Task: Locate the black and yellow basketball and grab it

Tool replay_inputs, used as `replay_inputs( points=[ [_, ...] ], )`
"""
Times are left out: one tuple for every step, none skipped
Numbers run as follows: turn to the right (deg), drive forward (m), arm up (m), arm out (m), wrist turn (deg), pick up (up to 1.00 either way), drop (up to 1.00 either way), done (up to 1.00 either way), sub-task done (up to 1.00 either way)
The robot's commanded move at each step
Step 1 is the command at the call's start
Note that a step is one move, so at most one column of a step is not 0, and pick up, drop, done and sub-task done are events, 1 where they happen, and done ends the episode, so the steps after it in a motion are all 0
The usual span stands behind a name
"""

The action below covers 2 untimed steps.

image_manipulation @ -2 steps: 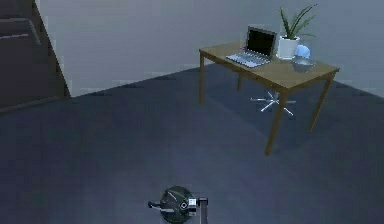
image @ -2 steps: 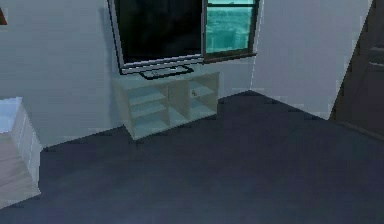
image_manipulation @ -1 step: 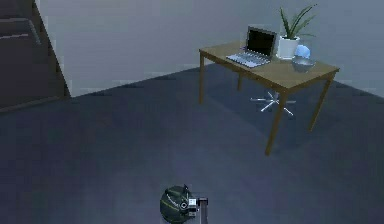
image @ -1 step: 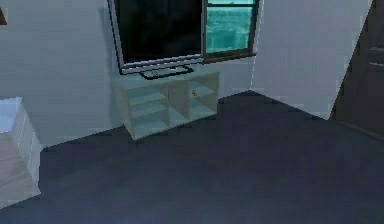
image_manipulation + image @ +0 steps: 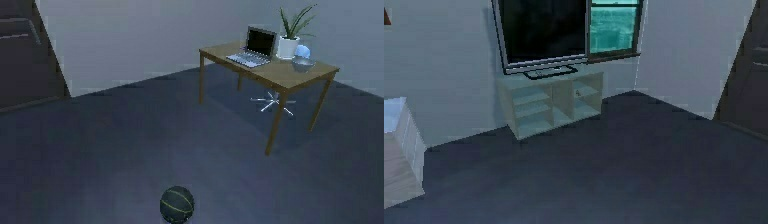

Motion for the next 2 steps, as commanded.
replay_inputs(
  points=[
    [0.0,0.0,0.0,0.0,0.0,1.0,0.0,0.0,0.0],
    [0.0,0.0,0.1,0.0,0.0,0.0,0.0,0.0,0.0]
  ],
)
